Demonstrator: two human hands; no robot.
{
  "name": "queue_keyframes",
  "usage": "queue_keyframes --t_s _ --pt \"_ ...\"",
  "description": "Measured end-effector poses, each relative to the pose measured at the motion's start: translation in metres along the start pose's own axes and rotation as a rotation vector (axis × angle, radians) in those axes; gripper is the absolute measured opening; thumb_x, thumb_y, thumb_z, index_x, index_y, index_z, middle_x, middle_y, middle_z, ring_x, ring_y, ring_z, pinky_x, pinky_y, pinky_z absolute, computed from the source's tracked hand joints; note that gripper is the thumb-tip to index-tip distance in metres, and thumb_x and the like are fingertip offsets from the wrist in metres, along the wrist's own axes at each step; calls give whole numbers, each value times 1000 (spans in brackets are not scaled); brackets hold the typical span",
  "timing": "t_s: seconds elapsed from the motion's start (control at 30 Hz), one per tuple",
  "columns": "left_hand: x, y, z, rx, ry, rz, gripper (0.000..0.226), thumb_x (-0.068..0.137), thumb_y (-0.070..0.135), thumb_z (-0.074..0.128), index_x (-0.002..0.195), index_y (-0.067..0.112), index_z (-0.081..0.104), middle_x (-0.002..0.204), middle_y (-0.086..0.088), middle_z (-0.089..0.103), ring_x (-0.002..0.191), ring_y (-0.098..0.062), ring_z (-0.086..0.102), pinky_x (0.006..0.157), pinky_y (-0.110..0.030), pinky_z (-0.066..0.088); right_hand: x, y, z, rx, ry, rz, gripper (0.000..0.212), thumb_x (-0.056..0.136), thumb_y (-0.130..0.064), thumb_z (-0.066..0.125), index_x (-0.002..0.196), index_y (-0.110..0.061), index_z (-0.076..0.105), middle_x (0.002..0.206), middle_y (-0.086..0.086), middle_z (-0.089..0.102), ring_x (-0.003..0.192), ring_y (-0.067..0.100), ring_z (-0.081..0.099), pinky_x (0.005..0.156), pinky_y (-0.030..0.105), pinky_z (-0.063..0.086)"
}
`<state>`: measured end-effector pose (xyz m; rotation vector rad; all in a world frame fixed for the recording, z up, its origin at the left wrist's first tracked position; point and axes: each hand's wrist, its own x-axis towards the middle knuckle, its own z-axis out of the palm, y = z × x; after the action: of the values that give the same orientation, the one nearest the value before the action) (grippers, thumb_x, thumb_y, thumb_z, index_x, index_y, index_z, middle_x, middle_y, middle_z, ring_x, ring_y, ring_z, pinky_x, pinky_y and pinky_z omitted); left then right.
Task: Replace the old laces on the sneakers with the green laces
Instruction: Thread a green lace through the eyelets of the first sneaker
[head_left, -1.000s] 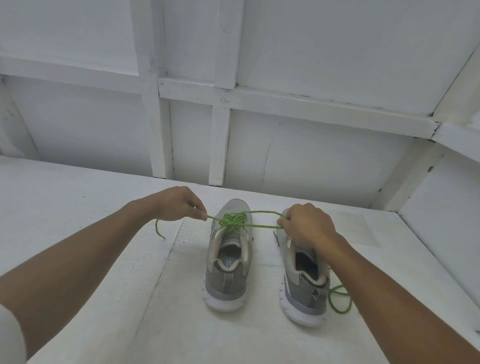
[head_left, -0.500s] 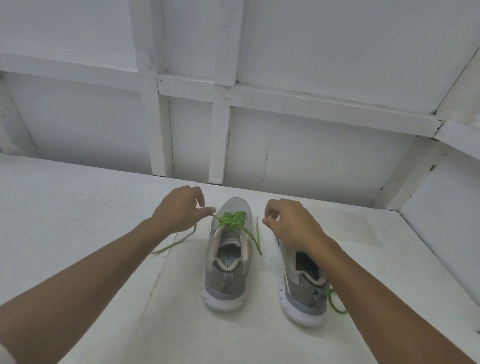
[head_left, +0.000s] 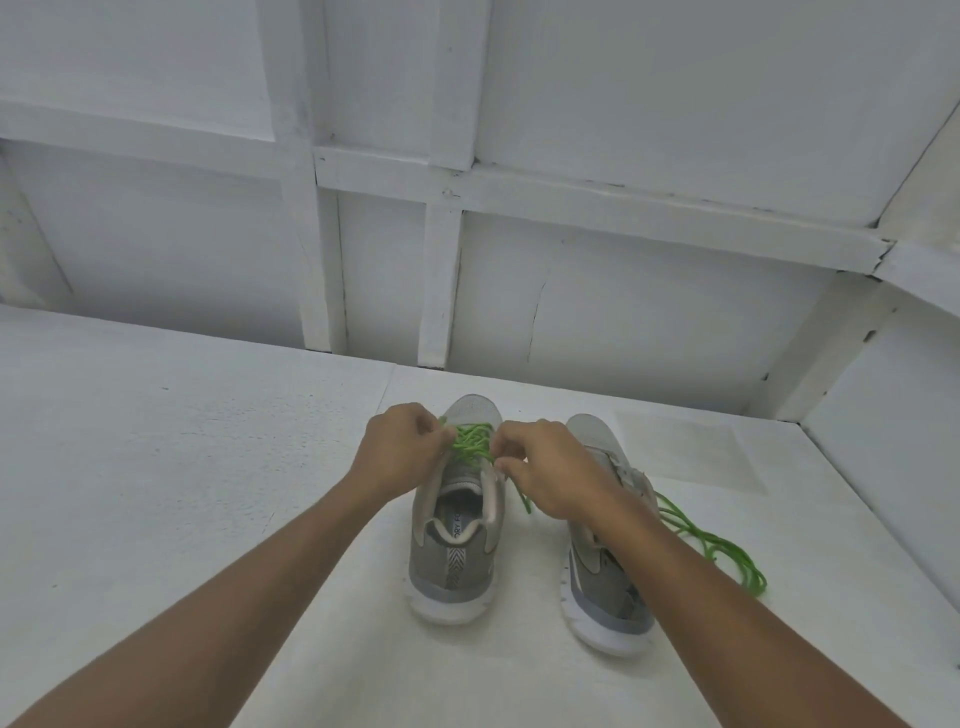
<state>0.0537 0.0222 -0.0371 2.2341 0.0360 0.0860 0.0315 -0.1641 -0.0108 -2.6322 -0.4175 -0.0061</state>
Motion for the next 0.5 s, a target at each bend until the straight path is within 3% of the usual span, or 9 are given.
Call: queue_keyframes --t_s 0.13,0.23,0.3,0.5 --pt "-1 -10 0 -81 56 92 19 93 28 62 79 17 56 74 1 68 72 -13 67 67 -34 54 3 5 1 -130 38 -87 19 95 -19 54 103 -21 70 95 -3 66 87 13 46 76 30 39" --pt "-5 -15 0 -166 50 77 17 97 16 55 83 8 50 74 -7 64 61 -14 70 68 -44 59 2 10 1 -324 -6 -156 23 94 -9 46 96 -16 67 87 -1 57 84 17 38 69 30 30" --pt "-6 -16 2 -221 53 35 14 98 10 51 87 3 49 78 -12 63 60 -19 70 67 -44 60 -1 16 -1 -384 -67 -138 23 91 -4 43 93 -14 64 85 -1 51 84 19 38 68 33 33" --pt "-4 -18 6 -244 68 -32 14 99 12 51 87 5 48 85 -17 66 64 -23 71 65 -41 61 1 14 -13 -285 -216 -49 17 96 -13 43 94 -12 60 95 -1 53 91 20 50 64 27 37"
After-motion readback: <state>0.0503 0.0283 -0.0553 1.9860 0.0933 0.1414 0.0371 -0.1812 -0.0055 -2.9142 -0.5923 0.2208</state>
